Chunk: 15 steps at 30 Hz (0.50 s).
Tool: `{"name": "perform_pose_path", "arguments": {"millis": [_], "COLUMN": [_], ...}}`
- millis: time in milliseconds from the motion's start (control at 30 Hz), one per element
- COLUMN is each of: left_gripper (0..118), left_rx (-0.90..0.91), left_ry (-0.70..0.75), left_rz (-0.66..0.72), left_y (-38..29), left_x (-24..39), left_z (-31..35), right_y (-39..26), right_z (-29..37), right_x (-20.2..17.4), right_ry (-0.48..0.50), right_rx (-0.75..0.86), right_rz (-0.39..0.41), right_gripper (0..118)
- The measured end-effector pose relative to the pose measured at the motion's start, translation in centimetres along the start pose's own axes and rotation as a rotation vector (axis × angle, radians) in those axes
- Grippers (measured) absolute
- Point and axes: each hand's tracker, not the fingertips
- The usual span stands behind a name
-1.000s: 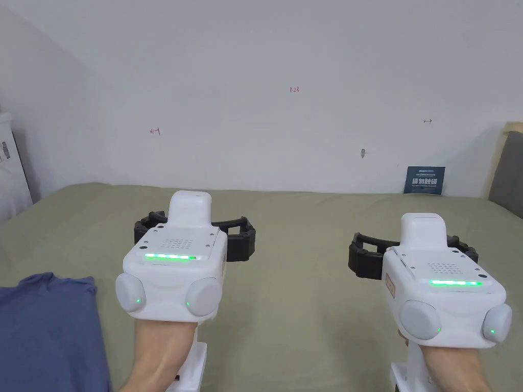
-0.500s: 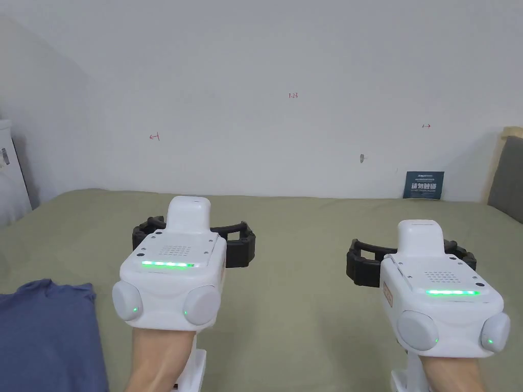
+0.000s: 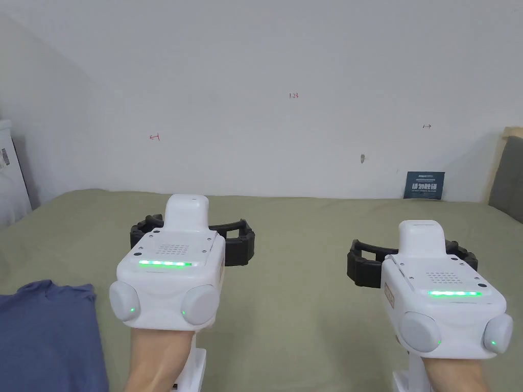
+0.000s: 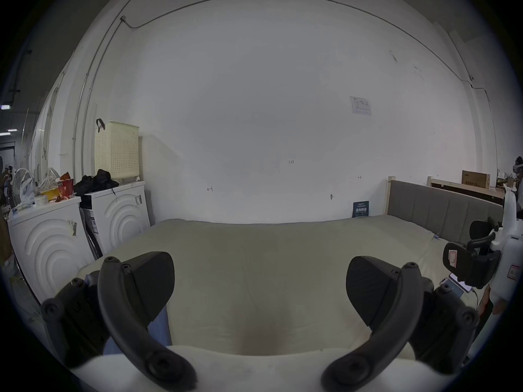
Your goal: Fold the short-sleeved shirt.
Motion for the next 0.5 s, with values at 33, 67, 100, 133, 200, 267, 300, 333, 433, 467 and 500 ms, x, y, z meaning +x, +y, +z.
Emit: {"name": "perform_pose_path", "arguments": {"millis": [33, 67, 100, 133, 200, 267, 300, 333, 433, 467, 500], "left_gripper": [118, 118, 118, 118, 118, 118, 118, 118, 118, 118, 118], "left_rx": [-0.001, -0.003, -0.002, 0.000, 0.003, 0.005, 0.005, 0.005, 0.005, 0.006, 0.007], "left_ry": [-0.002, -0.003, -0.004, -0.004, -0.001, -0.003, -0.003, -0.002, -0.004, -0.003, -0.003], "left_rz": [0.000, -0.001, -0.004, -0.006, -0.006, -0.001, 0.001, 0.003, 0.004, 0.002, 0.001], "left_y": [-0.02, -0.05, -0.08, -0.10, -0.09, -0.03, 0.01, 0.03, 0.11, 0.13, 0.15], "left_x": [-0.01, 0.01, 0.03, 0.04, 0.08, 0.04, 0.01, -0.01, -0.10, -0.13, -0.16], "left_z": [0.03, 0.09, 0.17, 0.23, 0.32, 0.37, 0.39, 0.38, 0.40, 0.42, 0.44], "right_y": [0.00, -0.01, -0.03, -0.04, -0.02, 0.10, 0.16, 0.22, 0.26, 0.29, 0.26], "right_z": [0.01, 0.02, 0.04, 0.08, 0.11, 0.13, 0.14, 0.15, 0.12, 0.09, 0.06], "right_x": [-0.01, -0.02, -0.03, -0.07, -0.16, -0.23, -0.23, -0.21, -0.16, -0.16, -0.15], "right_ry": [0.003, 0.008, 0.015, 0.014, 0.014, 0.013, 0.014, 0.015, 0.012, 0.011, 0.012], "right_rx": [0.000, 0.002, 0.003, 0.005, 0.009, 0.007, 0.007, 0.006, 0.006, 0.005, 0.004], "right_rz": [0.000, 0.005, 0.012, 0.016, 0.020, 0.016, 0.011, 0.006, 0.002, 0.006, 0.010], "right_gripper": [118, 118, 118, 118, 118, 118, 118, 118, 118, 118, 118]}}
